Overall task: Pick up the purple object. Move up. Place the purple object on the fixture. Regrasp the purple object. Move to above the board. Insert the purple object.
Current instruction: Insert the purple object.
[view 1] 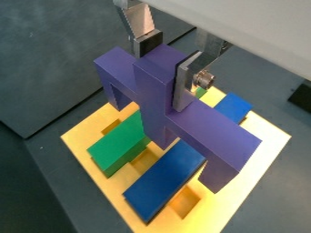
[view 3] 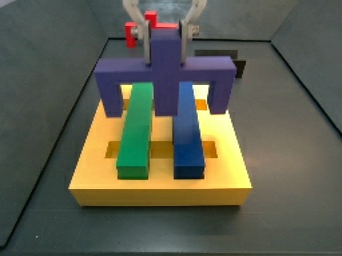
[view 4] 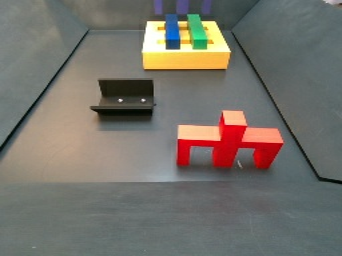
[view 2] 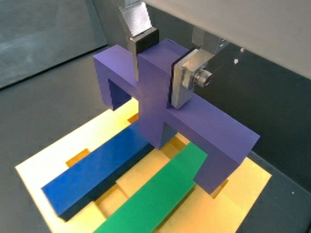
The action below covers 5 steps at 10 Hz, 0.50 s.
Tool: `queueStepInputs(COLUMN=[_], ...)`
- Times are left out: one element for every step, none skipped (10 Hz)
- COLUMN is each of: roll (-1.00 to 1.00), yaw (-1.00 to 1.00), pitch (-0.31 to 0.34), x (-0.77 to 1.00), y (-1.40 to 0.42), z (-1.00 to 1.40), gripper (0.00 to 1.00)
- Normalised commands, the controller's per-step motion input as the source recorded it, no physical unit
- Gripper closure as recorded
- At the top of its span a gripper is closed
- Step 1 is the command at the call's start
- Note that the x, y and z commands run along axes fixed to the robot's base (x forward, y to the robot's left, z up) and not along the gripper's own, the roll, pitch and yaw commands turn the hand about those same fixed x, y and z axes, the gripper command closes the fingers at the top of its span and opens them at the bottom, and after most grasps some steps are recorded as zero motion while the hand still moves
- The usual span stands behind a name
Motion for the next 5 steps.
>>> queueStepInputs(roll=[0.23,0.18,0.17,0.14,0.09], yaw=[0.00,0.03,0.03,0.04,0.00], pitch=[0.000,0.000,0.000,0.000,0.000], x=[-0.01,0.00,-0.04,0.00,0.00], y=[-0.37,-0.22,-0.17,-0.14,-0.07], z=[-0.33,-0.30,-0.31,-0.29,-0.29], gripper=[1.00,1.00,1.00,1.00,1.00])
